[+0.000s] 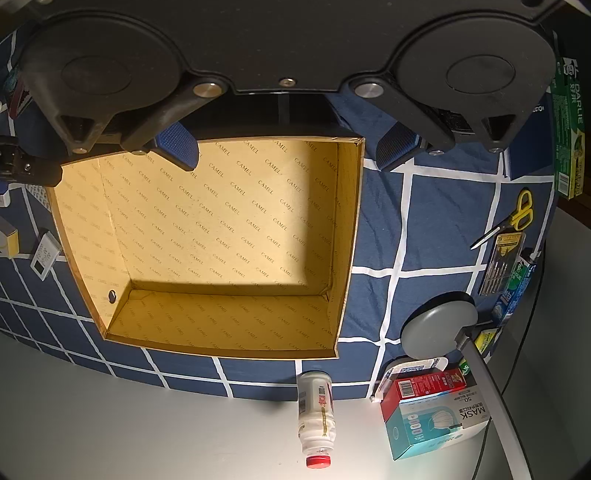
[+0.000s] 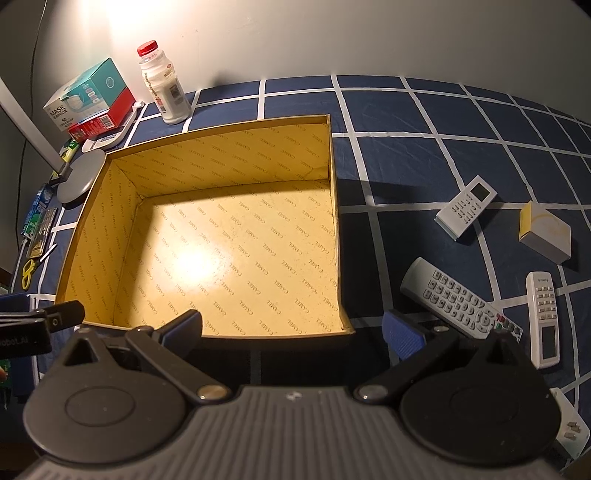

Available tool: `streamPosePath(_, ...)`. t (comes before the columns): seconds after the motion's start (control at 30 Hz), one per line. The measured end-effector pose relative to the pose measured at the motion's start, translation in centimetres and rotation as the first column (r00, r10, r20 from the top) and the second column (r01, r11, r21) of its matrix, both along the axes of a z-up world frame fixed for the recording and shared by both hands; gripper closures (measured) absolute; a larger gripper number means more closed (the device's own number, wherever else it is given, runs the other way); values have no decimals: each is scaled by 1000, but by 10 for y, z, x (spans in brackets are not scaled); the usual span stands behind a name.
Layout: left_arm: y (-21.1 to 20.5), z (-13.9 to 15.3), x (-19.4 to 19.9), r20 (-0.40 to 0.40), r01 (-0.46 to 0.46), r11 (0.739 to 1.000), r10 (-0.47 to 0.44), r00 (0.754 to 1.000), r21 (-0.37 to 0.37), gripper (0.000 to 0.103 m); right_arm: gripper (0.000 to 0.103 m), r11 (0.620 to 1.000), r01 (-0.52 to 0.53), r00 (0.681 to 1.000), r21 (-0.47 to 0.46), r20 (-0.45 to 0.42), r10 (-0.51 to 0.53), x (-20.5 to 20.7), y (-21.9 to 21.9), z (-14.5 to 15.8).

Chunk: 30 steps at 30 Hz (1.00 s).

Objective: Organize objects

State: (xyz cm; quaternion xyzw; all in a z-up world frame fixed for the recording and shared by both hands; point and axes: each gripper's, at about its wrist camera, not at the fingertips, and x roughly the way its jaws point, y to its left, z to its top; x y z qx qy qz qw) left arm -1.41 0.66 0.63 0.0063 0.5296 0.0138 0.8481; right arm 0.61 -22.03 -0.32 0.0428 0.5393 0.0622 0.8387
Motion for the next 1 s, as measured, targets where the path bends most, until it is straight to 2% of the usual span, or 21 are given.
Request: streamPosePath(1.0, 2, 6, -4, 10, -12, 1000, 12, 1000, 4, 0, 0, 1000, 2, 1000, 2, 13, -2, -2, -2, 4)
